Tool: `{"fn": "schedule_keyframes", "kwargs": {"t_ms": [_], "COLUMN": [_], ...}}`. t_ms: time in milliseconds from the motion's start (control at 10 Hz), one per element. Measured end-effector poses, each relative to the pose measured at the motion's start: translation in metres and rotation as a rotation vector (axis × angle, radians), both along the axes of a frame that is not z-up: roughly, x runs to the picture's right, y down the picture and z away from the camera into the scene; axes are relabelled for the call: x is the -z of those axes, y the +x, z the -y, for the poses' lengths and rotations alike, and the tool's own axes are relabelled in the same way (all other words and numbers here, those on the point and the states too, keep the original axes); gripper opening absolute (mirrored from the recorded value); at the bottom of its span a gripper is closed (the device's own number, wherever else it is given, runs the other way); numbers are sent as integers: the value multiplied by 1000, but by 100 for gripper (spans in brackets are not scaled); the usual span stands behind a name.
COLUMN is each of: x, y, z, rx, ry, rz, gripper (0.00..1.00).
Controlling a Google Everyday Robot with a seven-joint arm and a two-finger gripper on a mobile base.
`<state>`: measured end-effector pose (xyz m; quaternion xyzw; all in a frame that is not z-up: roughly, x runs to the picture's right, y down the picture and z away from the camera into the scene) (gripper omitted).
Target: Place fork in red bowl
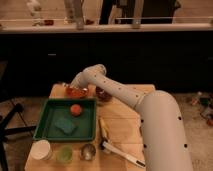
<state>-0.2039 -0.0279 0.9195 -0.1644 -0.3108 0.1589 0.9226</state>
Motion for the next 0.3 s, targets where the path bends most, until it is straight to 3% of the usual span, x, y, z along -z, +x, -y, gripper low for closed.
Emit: {"fn": "schedule_keyframes", "kwargs": {"t_ms": [200, 300], "x": [0, 0], "y": [1, 2], "z": [0, 0], "rx": [-1, -2], "ry": [0, 0], "rz": [-1, -1], "gripper": [3, 14]}}
